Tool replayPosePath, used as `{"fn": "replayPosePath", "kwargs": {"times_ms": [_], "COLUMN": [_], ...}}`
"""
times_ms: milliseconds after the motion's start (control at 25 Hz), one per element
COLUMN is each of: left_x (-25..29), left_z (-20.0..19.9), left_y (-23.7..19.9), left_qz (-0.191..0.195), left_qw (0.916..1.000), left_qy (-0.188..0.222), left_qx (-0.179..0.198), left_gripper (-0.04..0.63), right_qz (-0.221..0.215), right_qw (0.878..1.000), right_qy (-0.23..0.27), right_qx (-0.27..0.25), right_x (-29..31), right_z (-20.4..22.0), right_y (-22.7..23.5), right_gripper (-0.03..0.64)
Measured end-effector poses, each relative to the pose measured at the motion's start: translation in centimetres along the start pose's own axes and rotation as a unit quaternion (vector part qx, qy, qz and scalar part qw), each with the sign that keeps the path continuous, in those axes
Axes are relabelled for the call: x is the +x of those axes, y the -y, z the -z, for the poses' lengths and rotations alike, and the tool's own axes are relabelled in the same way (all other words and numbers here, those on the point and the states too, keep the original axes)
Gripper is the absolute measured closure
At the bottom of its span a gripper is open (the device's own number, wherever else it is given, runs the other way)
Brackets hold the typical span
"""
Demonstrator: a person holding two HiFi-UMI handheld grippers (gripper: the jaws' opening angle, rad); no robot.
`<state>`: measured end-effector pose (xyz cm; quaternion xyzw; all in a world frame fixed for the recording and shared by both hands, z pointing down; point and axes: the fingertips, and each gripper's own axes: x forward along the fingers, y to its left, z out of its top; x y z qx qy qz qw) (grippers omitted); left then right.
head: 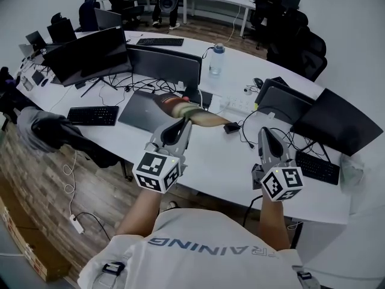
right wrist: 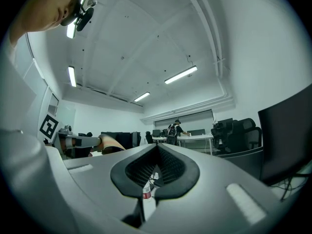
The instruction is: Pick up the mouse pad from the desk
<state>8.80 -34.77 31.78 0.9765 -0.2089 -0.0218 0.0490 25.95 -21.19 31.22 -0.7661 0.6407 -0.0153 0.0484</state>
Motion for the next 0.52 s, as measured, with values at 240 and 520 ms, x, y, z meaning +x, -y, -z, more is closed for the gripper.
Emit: {"fn": "replayPosePath", "kwargs": {"times_ms": [240, 520], "left_x": [-0.6, -0.3], "left_z": [0.3, 0.7], "left_y": [-0.2, -0.3], "left_qz": [-0.003, 0.004], "left_qw": [1.0000, 1.0000], "left_qy": [-0.002, -0.006], "left_qx": [0.000, -0.006], "left_gripper": [0.566, 0.566], "right_qz": [-0.008, 0.001], "right_qw": [1.000, 1.000], "right_qy": [-0.009, -0.015], "right_qx": [0.002, 0.006], "right_x": [0.2, 0.2], "right_z": [1.1, 1.5], "right_y": [-0.9, 0.0], "right_gripper": [0.604, 0.603]}}
